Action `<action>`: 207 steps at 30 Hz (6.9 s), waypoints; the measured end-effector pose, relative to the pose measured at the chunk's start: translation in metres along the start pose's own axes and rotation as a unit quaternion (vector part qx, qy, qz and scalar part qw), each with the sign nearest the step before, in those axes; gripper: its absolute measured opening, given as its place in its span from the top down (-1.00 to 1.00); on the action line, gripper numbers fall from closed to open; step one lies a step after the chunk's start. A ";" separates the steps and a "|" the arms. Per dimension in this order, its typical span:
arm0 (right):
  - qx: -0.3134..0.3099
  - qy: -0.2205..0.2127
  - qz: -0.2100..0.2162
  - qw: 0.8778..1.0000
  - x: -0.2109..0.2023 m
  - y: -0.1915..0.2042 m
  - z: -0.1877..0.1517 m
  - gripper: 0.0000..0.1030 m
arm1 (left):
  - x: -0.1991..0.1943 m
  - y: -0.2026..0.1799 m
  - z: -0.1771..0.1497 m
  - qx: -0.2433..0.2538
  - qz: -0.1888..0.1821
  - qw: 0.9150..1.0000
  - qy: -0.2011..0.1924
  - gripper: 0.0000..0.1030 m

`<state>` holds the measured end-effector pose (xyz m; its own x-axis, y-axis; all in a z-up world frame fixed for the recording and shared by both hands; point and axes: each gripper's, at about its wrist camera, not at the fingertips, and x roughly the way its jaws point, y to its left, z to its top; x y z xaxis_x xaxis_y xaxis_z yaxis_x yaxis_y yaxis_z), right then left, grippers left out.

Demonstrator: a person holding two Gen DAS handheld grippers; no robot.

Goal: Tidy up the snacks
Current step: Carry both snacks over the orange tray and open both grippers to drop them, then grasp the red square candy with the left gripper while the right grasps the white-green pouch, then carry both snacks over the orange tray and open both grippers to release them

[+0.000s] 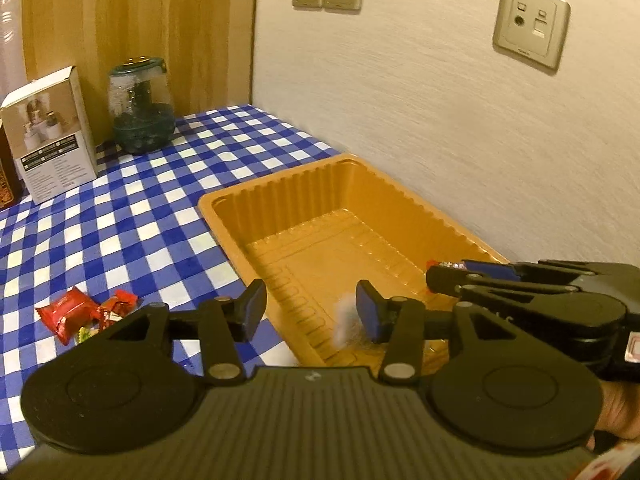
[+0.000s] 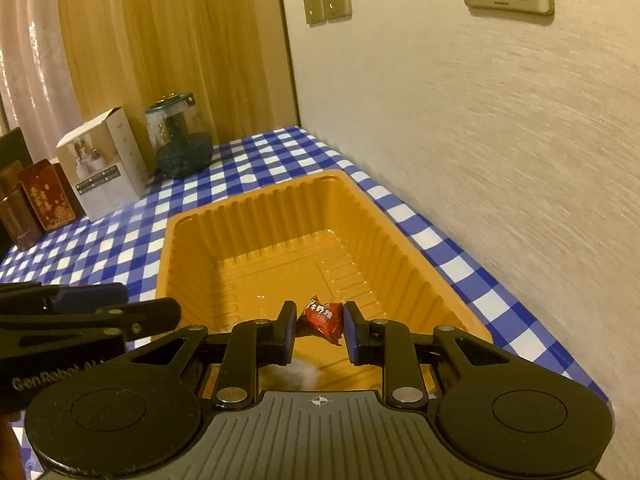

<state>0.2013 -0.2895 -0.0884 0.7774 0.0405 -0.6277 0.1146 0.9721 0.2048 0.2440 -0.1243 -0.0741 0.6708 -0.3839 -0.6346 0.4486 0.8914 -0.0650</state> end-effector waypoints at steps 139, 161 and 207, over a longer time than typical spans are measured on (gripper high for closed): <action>-0.171 0.038 0.203 0.963 0.035 0.157 -0.014 0.50 | -0.047 0.161 -0.059 -0.038 0.078 0.995 0.039 0.52; -0.022 -0.021 0.046 0.998 0.008 0.022 0.016 0.50 | -0.029 0.047 0.002 -0.007 -0.008 1.000 -0.029 0.53; 0.027 -0.004 0.026 0.999 0.019 -0.004 0.015 0.49 | 0.011 0.053 0.004 -0.010 0.021 0.999 -0.024 0.20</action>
<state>0.2253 -0.2962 -0.0898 0.7875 0.0894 -0.6098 0.1071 0.9545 0.2783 0.2777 -0.0820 -0.0820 0.7171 -0.3565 -0.5988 0.4076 0.9115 -0.0545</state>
